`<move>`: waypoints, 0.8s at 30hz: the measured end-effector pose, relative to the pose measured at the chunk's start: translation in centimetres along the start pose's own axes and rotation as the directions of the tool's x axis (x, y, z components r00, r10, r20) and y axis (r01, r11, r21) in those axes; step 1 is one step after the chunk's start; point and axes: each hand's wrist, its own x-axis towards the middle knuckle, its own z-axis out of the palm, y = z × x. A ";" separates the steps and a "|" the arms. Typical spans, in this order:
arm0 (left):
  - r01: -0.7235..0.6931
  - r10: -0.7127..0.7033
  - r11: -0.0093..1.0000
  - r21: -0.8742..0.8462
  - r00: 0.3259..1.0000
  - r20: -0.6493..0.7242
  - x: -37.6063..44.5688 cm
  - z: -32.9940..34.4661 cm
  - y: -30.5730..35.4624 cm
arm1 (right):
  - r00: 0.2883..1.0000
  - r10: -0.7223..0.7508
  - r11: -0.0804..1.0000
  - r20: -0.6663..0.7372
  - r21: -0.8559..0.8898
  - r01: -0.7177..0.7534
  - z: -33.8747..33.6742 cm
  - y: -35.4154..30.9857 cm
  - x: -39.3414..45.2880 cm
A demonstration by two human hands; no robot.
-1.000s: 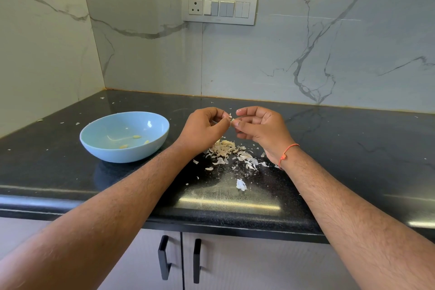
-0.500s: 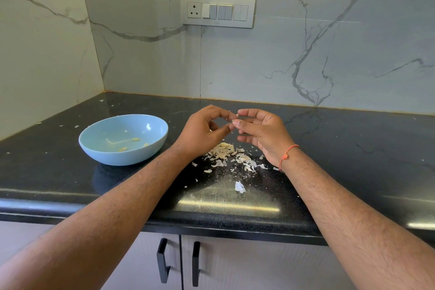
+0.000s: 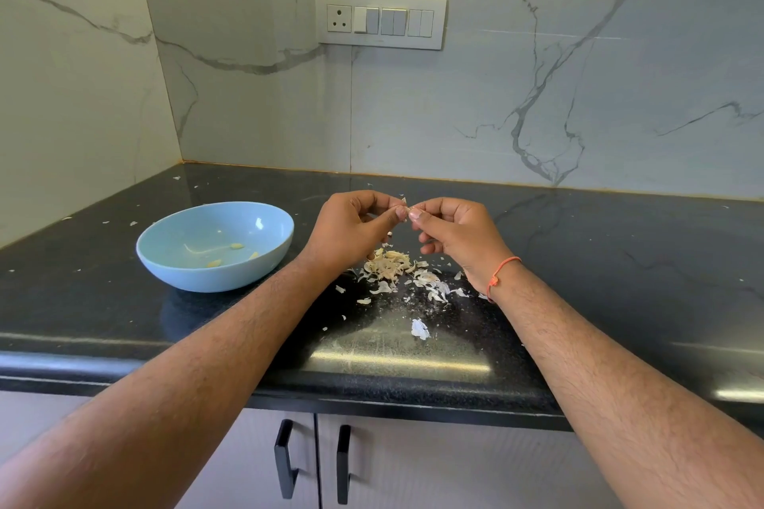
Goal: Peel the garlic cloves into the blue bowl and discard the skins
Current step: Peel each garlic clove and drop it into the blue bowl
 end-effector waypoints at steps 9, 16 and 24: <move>0.076 -0.078 0.997 0.030 0.994 0.081 0.0 0.0 -0.1 | 0.937 -0.347 0.784 0.047 -0.533 0.317 0.0 0.5 -0.2; -0.012 -0.011 0.974 0.225 0.995 0.102 0.1 0.0 -0.5 | 0.883 -0.449 0.614 0.137 -0.671 0.416 -0.3 0.3 -0.4; -0.104 0.059 0.943 0.317 0.987 0.150 -0.4 0.0 -0.1 | 0.847 -0.514 0.537 0.138 -0.718 0.442 0.2 0.2 -0.6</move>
